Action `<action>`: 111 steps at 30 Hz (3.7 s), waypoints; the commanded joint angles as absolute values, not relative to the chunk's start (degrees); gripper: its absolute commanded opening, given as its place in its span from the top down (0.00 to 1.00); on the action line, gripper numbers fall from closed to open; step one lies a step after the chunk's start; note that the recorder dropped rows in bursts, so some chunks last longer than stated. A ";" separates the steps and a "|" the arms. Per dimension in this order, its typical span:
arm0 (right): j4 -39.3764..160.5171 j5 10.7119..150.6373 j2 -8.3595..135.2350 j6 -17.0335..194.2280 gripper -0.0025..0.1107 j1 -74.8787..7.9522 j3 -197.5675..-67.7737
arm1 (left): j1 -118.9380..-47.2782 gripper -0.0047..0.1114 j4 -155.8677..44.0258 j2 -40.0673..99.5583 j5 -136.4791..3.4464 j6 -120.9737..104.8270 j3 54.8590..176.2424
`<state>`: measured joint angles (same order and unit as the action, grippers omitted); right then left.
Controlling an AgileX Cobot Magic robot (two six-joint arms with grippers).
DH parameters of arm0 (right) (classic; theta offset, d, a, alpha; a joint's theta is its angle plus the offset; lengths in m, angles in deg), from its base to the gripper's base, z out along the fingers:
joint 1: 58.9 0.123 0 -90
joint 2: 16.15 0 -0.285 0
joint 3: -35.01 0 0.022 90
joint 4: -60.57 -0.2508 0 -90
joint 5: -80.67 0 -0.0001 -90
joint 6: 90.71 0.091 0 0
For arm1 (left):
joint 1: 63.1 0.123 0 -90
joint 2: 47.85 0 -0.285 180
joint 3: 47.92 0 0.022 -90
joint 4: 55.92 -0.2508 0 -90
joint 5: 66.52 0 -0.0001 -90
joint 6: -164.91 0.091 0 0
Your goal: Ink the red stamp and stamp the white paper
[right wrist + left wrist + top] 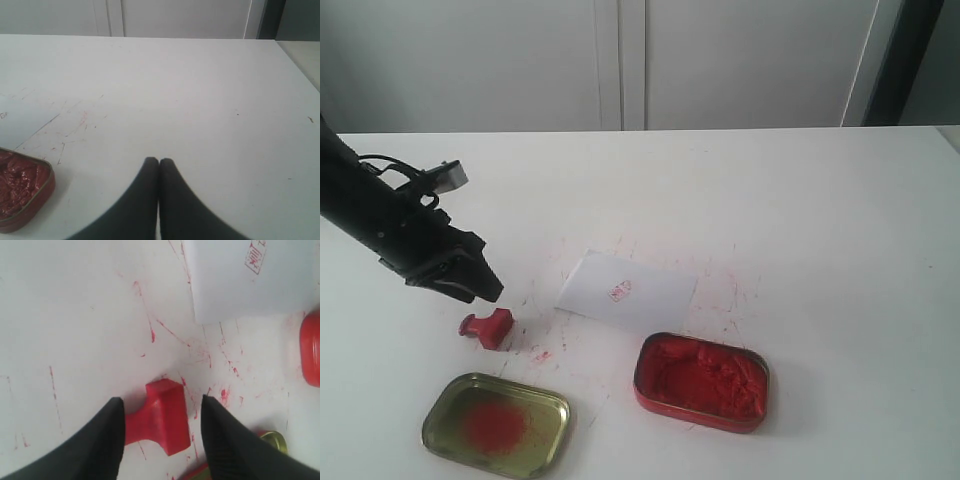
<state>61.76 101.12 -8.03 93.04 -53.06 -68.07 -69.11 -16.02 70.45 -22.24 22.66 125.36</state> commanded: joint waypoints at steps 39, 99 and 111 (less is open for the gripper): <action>61.91 100.28 -8.36 94.90 0.98 -53.27 -67.77 | -68.92 0.96 -20.11 65.07 -19.71 14.30 125.64; 61.91 100.28 -8.36 94.90 0.98 -53.27 -67.77 | -68.92 0.96 -48.92 7.46 -13.01 -10.38 100.58; 61.91 100.28 -8.36 94.90 0.98 -53.27 -67.77 | -68.92 0.96 -48.92 6.68 -12.98 -10.38 100.58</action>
